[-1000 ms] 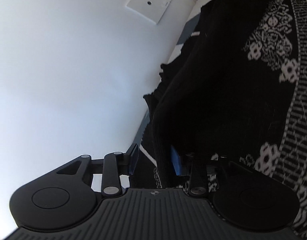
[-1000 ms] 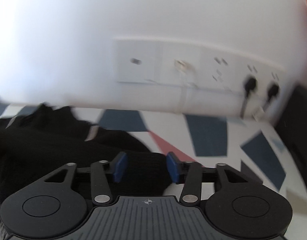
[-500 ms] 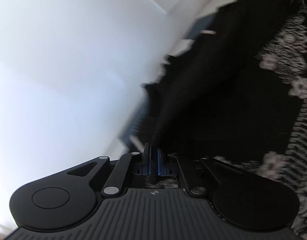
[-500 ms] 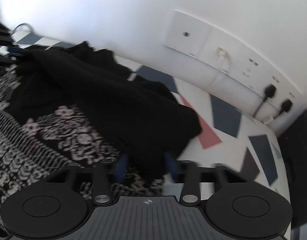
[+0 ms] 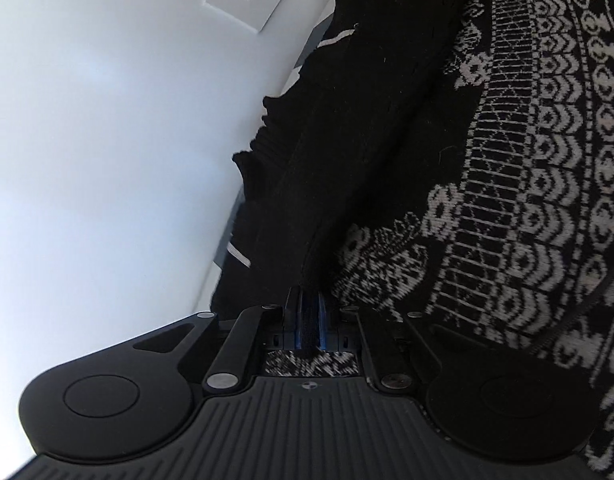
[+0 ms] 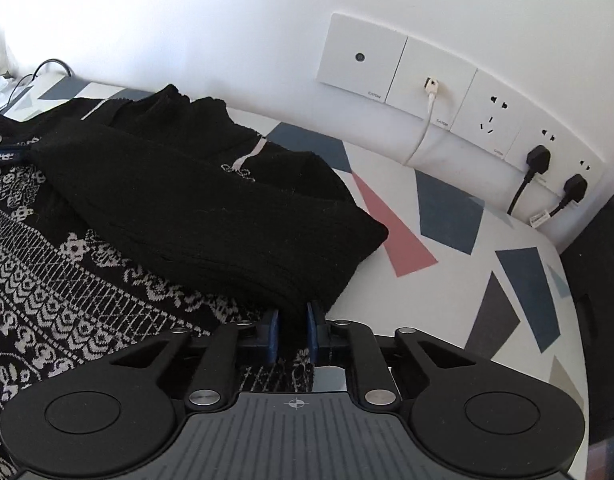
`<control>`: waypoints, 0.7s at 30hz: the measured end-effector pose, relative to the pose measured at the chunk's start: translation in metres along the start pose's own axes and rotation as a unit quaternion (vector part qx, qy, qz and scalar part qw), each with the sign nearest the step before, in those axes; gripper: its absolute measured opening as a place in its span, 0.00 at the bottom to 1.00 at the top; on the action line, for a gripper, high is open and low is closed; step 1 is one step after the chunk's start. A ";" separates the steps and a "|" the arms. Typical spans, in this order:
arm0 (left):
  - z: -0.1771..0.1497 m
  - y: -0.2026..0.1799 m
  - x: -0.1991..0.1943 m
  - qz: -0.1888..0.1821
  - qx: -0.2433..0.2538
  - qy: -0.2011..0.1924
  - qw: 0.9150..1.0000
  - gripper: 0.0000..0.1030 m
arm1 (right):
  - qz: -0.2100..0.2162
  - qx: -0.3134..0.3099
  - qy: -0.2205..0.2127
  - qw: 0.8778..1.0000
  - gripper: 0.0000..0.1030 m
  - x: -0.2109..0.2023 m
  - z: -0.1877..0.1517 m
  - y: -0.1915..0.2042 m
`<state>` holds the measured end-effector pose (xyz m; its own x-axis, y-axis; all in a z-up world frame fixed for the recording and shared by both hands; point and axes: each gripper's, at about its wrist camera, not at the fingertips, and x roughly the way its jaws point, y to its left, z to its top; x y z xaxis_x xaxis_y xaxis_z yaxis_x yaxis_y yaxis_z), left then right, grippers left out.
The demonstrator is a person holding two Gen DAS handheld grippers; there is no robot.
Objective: Fold clothes
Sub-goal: 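Lay the black sleeve across the sweater body and open the left gripper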
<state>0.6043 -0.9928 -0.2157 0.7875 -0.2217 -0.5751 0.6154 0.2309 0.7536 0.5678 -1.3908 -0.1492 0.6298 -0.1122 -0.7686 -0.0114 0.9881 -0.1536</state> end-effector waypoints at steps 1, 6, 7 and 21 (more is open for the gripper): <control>-0.001 0.003 -0.001 0.000 -0.009 0.000 1.000 0.11 | -0.002 0.001 0.002 1.000 0.19 0.000 0.000 0.000; -0.002 0.012 0.000 0.019 -0.026 -0.006 0.999 0.58 | 0.007 0.032 -0.035 0.999 0.38 -0.014 0.000 -0.007; -0.002 0.010 0.000 0.026 -0.022 -0.010 0.999 0.60 | 0.015 0.042 -0.040 0.998 0.39 -0.016 0.001 -0.007; 0.010 0.060 0.024 -0.143 -0.326 0.002 0.935 0.69 | 0.006 0.129 -0.056 0.990 0.63 0.029 0.031 0.006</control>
<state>0.6597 -0.9939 -0.1804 0.5862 -0.3598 -0.7259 0.6906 0.6903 0.2156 0.6101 -1.3851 -0.1526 0.7128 -0.1022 -0.6939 0.1708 0.9848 0.0304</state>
